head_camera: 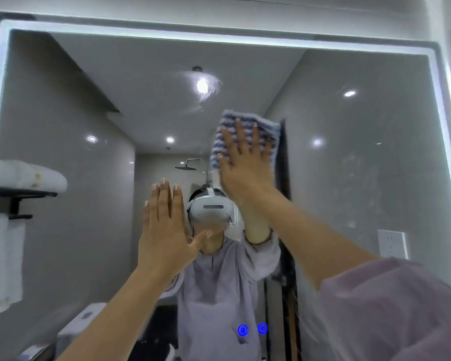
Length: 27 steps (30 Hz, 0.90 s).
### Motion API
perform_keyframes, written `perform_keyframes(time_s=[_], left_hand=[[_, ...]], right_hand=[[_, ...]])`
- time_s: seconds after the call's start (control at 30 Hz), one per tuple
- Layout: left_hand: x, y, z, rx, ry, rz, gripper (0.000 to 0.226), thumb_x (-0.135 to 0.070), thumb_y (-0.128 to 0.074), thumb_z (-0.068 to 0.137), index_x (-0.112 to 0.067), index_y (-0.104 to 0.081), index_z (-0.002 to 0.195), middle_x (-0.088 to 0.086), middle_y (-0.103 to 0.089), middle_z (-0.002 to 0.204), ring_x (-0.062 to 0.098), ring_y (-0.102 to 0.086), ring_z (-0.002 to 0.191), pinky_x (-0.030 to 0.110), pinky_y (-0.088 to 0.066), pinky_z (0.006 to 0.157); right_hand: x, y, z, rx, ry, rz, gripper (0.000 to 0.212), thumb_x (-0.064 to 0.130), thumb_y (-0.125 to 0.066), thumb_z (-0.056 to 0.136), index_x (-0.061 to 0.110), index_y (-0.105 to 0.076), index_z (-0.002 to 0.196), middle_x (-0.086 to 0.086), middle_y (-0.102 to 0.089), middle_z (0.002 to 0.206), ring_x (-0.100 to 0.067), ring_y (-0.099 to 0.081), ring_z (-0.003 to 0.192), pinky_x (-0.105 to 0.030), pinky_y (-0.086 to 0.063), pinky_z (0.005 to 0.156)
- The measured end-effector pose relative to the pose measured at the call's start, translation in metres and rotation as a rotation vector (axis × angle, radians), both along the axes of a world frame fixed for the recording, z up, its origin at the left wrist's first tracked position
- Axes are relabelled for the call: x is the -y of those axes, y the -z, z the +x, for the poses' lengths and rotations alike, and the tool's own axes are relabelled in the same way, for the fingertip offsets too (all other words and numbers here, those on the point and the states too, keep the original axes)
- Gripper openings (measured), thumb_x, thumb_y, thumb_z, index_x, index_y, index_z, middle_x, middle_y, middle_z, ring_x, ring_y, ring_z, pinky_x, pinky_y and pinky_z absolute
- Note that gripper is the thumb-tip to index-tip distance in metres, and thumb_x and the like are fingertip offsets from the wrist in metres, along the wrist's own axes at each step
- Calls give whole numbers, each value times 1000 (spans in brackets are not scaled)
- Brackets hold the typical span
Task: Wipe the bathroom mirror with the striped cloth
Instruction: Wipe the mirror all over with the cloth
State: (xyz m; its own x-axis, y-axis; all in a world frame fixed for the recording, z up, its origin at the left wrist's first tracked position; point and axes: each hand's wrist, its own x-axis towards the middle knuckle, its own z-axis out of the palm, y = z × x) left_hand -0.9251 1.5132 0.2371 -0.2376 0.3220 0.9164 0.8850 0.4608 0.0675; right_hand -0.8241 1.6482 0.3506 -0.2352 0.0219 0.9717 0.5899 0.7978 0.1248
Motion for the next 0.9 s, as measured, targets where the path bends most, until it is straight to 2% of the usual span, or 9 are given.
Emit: perform_keyframes(time_s=[0.1, 0.27, 0.4, 0.5, 0.67, 0.83, 0.9], left_hand=[[-1, 0, -1, -3, -23, -5, 109, -75, -35, 80, -14, 30, 142, 9, 38, 150, 21, 35, 139, 38, 14, 116], [-1, 0, -2, -6, -9, 6, 108, -74, -34, 80, -14, 29, 141, 10, 34, 151, 21, 35, 138, 37, 16, 114], [-1, 0, -1, -10, 6, 16, 107, -74, -36, 79, -13, 23, 145, 9, 34, 151, 19, 36, 137, 36, 16, 114], [-1, 0, -2, -12, -3, 12, 108, -74, -36, 79, -14, 26, 143, 8, 36, 150, 19, 36, 137, 36, 16, 113], [-1, 1, -3, -25, 8, 15, 110, -74, -41, 78, -17, 29, 140, 6, 35, 150, 18, 36, 137, 36, 14, 114], [-1, 2, -5, -37, 8, 14, 110, -73, -42, 78, -16, 28, 141, 7, 34, 152, 19, 34, 139, 36, 13, 116], [-2, 1, -5, -37, -1, 11, 110, -74, -39, 78, -16, 30, 141, 7, 35, 151, 19, 35, 139, 37, 14, 116]], right_hand=[[26, -6, -29, 113, -37, 65, 62, 45, -17, 100, 24, 13, 151, -3, 23, 157, -20, 28, 139, -34, 41, 97], [40, -16, -47, 195, -74, 116, 61, 46, -18, 100, 29, 20, 145, -1, 19, 158, -22, 22, 143, -37, 29, 106], [37, -19, -46, 207, -35, 136, 61, 47, -19, 100, 27, 8, 151, 0, 14, 160, -23, 21, 144, -35, 33, 103], [32, -24, -41, 205, 18, 144, 60, 49, -16, 100, 30, 9, 150, 1, 14, 160, -24, 20, 144, -40, 27, 109], [2, -45, -4, 112, 9, 33, 57, 50, -15, 100, 34, 8, 150, 5, 17, 159, -21, 23, 143, -39, 29, 105], [-49, -53, 46, -33, -41, -169, 57, 52, -15, 100, 38, 8, 150, 7, 18, 159, -21, 21, 144, -43, 17, 115], [-62, -52, 58, -75, -30, -222, 57, 52, -15, 100, 39, 8, 150, 7, 17, 159, -21, 20, 144, -41, 19, 113]])
